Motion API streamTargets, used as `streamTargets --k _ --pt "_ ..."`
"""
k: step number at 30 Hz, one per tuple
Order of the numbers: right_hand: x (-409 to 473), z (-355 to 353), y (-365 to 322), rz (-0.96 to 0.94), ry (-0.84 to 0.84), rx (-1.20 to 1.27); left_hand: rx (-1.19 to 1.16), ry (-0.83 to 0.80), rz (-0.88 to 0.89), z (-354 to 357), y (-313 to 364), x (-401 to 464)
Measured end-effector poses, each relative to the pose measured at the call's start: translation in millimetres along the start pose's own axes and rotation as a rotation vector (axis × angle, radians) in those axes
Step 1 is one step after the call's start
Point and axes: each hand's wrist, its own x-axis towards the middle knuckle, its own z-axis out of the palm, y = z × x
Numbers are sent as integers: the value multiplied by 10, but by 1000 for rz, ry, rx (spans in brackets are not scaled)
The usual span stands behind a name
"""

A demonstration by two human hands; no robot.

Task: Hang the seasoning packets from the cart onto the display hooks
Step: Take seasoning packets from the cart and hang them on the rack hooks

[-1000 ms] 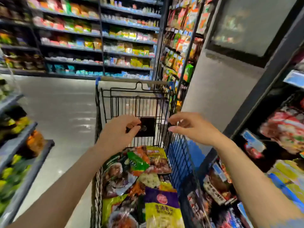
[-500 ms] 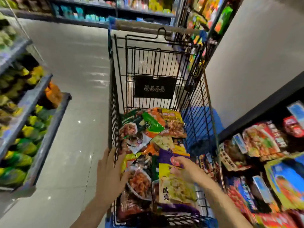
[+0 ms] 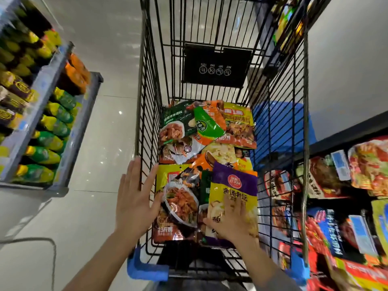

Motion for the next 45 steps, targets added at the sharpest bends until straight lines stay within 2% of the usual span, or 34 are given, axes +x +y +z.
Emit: streamTargets --k 6,10,12,17,21,26,31,34,38,42,45 --pt "29 -186 38 -16 -105 -109 23 22 -21 18 30 -43" --pt "464 -567 -145 -78 152 -74 45 31 -25 31 33 -53" --pt "820 -763 -295 -128 225 -64 60 39 -25 32 38 -53" --pt "1479 -920 -650 -130 109 -17 76 63 -21 43 32 -58" --pt "1558 -771 -819 -101 242 -144 73 69 -33 37 40 -54" --pt "1546 -720 -908 -64 257 -79 46 60 -48 35 33 -46" --pt "1453 -712 -1037 -259 385 -49 24 73 -50 18 41 -33" --pt "1321 -780 -1338 -443 461 109 22 77 -35 15 41 -17" --pt "973 -983 -1704 -714 559 138 23 77 -32 17 25 -8" --pt "606 -1172 -1649 -878 591 160 11 82 -32 23 13 5" --pt "269 -1329 -1473 -1005 610 282 -4 92 -30 12 12 30"
